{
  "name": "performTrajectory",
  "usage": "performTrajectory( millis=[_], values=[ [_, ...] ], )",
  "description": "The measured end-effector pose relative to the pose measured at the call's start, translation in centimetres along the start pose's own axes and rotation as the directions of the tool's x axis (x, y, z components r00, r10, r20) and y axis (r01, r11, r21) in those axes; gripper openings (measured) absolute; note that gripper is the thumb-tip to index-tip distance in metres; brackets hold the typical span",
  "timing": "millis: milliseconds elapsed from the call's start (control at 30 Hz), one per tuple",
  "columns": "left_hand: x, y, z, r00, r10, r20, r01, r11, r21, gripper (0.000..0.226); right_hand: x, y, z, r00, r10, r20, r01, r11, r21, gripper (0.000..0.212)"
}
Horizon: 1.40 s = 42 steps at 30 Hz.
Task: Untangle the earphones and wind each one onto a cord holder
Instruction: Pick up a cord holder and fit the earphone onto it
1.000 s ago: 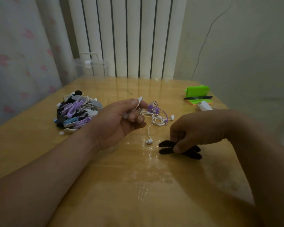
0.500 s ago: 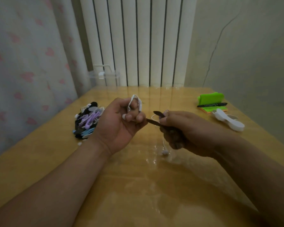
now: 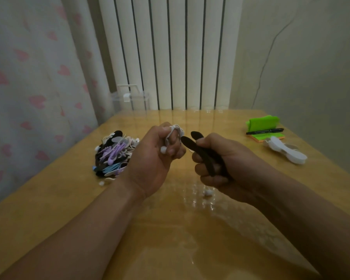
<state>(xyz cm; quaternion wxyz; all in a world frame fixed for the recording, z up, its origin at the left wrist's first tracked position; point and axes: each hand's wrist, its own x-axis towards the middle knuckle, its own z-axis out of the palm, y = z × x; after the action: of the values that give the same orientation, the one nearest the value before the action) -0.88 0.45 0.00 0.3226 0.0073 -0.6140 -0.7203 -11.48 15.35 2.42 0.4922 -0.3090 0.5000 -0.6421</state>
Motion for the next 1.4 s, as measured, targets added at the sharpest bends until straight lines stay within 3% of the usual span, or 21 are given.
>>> performTrajectory(
  millis=[200, 467, 667, 867, 1067, 1200, 1400],
  values=[
    [-0.3, -0.1, 0.3, 0.999, 0.041, 0.031, -0.046, 0.984, 0.171, 0.032, 0.4, 0.4, 0.1, 0.998, -0.046, -0.044, 0.045, 0.999, -0.02, 0.014],
    [-0.9, 0.0, 1.1, 0.991, 0.132, 0.005, -0.121, 0.893, 0.434, 0.033, 0.3, -0.7, -1.0, 0.984, -0.162, -0.071, 0.136, 0.948, -0.287, 0.016],
    [-1.4, -0.3, 2.7, 0.964, 0.265, -0.027, -0.218, 0.843, 0.492, 0.03, 0.4, -0.2, -0.8, 0.981, -0.194, 0.001, 0.178, 0.902, -0.394, 0.015],
    [-2.0, -0.5, 4.0, 0.953, 0.285, 0.103, -0.297, 0.816, 0.496, 0.028, -0.1, -0.5, -1.2, 0.957, -0.287, 0.053, 0.282, 0.865, -0.416, 0.012],
    [-2.4, -0.6, 5.4, 0.929, 0.344, 0.134, -0.362, 0.777, 0.515, 0.023, 0.0, 0.8, -0.5, 0.863, -0.502, -0.056, 0.435, 0.796, -0.421, 0.024],
    [-2.4, -0.8, 5.6, 0.956, 0.277, 0.102, -0.29, 0.817, 0.499, 0.026, 0.0, 0.8, -0.1, 0.853, -0.502, -0.142, 0.416, 0.818, -0.398, 0.012],
    [-2.4, -1.2, 6.7, 0.988, 0.142, 0.064, -0.155, 0.875, 0.458, 0.034, 0.3, 0.8, 0.5, 0.798, -0.51, -0.321, 0.407, 0.849, -0.337, 0.018]
  ],
)
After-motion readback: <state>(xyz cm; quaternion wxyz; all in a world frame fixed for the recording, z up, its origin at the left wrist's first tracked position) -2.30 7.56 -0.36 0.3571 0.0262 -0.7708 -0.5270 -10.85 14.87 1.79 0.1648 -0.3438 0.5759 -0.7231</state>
